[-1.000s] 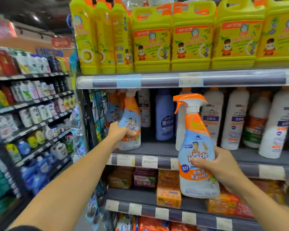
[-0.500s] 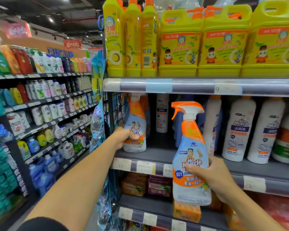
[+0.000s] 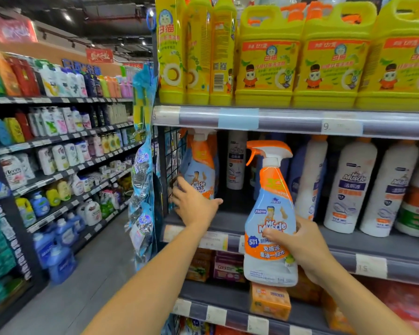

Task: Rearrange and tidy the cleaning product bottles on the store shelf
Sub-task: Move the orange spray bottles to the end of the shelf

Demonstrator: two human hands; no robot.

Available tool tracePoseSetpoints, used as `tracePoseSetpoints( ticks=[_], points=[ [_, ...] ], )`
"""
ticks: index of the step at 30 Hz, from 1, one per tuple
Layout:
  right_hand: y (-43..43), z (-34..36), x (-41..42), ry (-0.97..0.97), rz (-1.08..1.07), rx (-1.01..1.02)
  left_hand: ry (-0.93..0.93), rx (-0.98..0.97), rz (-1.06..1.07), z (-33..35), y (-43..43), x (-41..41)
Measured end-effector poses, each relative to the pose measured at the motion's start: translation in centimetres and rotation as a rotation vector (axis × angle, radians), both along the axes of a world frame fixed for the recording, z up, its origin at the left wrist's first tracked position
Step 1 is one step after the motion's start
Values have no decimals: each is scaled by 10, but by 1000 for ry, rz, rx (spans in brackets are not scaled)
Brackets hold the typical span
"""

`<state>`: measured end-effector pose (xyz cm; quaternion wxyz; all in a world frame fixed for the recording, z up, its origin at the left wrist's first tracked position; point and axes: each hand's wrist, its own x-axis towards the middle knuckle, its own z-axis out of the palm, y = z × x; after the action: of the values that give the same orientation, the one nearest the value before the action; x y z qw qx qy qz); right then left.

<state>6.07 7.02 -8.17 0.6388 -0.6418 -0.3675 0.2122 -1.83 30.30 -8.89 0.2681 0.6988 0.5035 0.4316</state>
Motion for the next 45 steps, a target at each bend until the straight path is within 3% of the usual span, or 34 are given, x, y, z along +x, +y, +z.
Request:
tracePoseSetpoints(
  ticks=[4, 12, 19, 25, 31, 37, 40, 45],
  points=[
    [-3, -4, 0, 12, -17, 6, 63, -45, -1, 8, 4, 13],
    [-9, -5, 5, 23, -27, 42, -85, -37, -47, 4, 36, 18],
    [0, -3, 1, 5, -29, 32, -113, -1, -94, 1, 50, 20],
    [17, -2, -14, -3, 13, 27, -123, -85, -172, 4, 51, 13],
    [52, 3, -23, 61, 66, 6, -242, -228, -334, -1, 21, -21],
    [102, 14, -27, 56, 37, 49, -430, -202, -506, -9, -12, -77],
    [128, 20, -29, 55, 40, 96, -343, -46, -535, -12, -15, -97],
    [161, 17, -36, 48, 9, 97, -232, -12, -587, -19, -14, -110]
  ],
)
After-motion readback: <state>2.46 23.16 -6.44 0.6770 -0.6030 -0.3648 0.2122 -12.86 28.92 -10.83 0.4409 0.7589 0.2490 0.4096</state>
